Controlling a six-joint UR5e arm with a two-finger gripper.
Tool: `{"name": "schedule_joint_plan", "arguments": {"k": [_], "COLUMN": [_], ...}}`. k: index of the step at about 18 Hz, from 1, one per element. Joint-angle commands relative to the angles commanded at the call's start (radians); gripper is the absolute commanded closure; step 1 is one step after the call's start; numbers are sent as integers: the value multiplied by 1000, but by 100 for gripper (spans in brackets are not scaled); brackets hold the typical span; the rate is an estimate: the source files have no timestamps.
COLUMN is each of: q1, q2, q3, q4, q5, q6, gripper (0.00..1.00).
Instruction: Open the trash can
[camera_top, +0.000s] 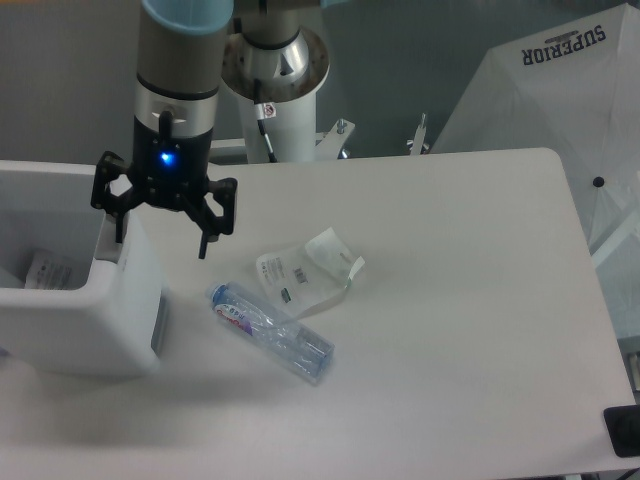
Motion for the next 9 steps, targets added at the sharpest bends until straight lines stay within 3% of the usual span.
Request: {"name": "schedule_joint_plan", "arguments": {"k": [9], "q1": [181], "q2": [-139], "q3": [-6], "q4": [29], "q5": [129], "q6": [192], "gripper": [0]}}
